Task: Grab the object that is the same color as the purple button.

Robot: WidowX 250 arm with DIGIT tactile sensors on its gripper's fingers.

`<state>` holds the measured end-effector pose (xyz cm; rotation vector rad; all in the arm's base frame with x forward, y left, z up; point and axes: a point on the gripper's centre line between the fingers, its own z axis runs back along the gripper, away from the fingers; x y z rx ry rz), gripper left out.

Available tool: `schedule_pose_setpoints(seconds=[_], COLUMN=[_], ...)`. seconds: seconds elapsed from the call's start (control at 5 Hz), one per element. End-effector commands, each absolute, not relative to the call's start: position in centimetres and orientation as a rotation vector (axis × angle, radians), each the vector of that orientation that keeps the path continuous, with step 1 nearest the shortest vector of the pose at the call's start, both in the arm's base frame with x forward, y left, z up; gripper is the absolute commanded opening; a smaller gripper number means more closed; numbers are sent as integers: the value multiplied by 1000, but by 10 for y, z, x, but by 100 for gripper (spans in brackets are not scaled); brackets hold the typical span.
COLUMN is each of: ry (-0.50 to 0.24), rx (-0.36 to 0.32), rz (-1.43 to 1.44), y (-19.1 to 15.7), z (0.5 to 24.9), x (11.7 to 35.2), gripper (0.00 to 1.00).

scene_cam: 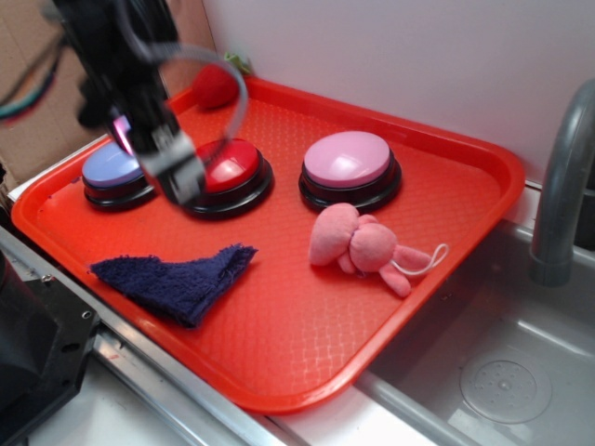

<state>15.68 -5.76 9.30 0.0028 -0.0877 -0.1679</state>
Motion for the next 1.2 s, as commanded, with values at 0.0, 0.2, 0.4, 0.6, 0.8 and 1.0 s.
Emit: schedule_pose_setpoints(seconds=[0.0,0.2,0.4,0.6,0.8,1.0], ry=[-61,-48,-31,-29,-15,-21], rx=[25,22,26,13,35,29], rz=[-150,-145,-118,-110,-92,-77], y=[-56,-58,-55,-56,-58,-58], z=[41,28,19,16,10,11], x=[158,158,158,158,159,160], gripper=[100,100,100,100,0,0])
